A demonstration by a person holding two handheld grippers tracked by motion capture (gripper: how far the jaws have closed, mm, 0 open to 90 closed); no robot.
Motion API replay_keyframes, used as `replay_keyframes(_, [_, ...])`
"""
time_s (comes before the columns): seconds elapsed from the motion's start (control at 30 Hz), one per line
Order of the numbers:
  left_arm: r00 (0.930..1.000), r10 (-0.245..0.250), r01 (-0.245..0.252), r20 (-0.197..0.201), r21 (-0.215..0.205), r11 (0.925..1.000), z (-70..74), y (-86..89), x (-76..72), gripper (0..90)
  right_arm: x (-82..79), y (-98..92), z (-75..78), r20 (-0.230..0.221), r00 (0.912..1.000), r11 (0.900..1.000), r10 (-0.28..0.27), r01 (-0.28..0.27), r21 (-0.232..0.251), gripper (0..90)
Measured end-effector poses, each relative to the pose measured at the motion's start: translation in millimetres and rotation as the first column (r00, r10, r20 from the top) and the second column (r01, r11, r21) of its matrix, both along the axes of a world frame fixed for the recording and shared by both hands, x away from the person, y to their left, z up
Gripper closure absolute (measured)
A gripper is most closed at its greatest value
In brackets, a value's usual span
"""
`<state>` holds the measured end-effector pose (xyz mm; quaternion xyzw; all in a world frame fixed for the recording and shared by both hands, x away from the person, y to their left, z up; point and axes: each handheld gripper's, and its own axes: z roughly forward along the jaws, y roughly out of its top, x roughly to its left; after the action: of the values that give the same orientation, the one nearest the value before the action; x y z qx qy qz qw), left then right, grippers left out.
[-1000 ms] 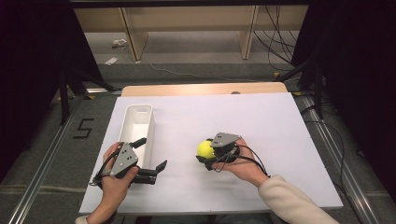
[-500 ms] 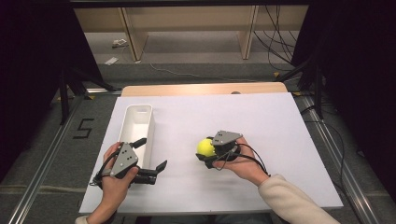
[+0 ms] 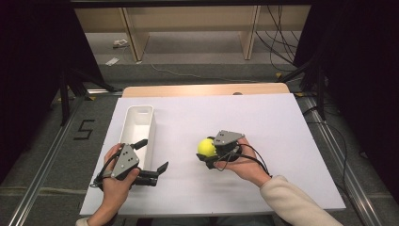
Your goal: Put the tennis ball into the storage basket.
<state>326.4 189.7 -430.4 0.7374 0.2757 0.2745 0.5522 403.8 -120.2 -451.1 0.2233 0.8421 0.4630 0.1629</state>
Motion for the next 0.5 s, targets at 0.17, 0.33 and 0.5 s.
replay_keyframes(0.17, [1.0,0.0,0.0,-0.001,-0.001,1.0,-0.1,-0.2,-0.2,0.0,0.3,0.2,2.5,0.008,1.0,1.0,-0.001,0.001,0.005,26.5])
replay_keyframes(0.33, [1.0,0.001,-0.001,-0.002,-0.001,1.0,-0.2,0.0,-0.1,0.0,0.9,0.4,4.1,0.009,1.0,1.0,-0.004,0.004,0.01,26.5])
replay_keyframes(0.5, [1.0,0.001,-0.001,-0.002,-0.001,1.0,-0.2,-0.2,-0.2,0.0,1.2,1.4,6.1,0.007,1.0,1.0,-0.001,0.001,0.012,26.5])
